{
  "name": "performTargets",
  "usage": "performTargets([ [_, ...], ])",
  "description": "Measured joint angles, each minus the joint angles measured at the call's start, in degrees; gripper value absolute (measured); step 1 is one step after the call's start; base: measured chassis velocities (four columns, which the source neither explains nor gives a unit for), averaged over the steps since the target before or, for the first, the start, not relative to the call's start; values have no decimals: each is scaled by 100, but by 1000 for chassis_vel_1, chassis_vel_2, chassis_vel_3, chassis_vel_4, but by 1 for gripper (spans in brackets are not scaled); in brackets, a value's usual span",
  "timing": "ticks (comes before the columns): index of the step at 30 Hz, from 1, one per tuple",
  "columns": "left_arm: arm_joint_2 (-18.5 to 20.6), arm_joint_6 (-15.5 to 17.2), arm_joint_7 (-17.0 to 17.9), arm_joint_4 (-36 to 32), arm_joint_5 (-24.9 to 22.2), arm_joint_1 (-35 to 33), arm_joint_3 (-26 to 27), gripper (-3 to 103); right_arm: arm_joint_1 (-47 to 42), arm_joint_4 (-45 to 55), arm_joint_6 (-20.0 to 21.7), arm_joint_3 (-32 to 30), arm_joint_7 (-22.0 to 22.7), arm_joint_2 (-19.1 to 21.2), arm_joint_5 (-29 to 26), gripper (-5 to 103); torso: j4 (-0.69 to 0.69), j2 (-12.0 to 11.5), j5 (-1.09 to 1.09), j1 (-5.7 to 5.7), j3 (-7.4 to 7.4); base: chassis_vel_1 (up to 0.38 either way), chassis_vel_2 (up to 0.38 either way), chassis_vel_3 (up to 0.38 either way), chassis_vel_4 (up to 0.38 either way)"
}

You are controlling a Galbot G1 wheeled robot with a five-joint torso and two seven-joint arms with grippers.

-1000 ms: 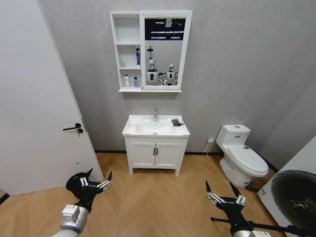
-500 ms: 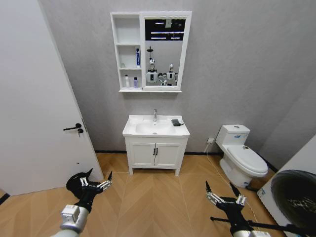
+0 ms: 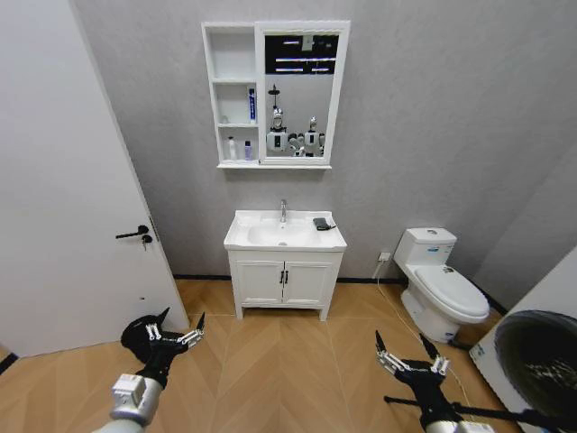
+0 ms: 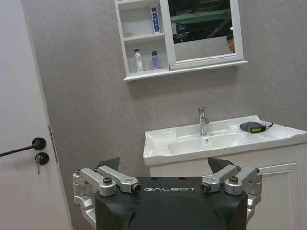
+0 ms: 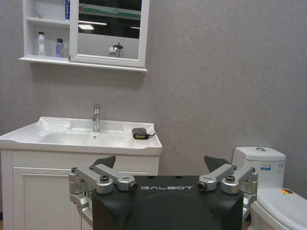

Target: Move facial cleanser and shampoo from washbasin to cabinet, then wipe washbasin with towel.

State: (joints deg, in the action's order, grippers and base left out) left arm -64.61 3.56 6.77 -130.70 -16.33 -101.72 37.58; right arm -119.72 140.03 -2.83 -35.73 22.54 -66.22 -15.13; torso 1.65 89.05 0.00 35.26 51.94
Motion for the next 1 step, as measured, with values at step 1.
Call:
performTargets([
  [1, 0, 0, 0, 0, 0, 0, 0, 100, 0, 0, 0, 0, 0, 0, 0, 100, 0, 0, 0, 0, 0, 0, 0, 0, 0],
])
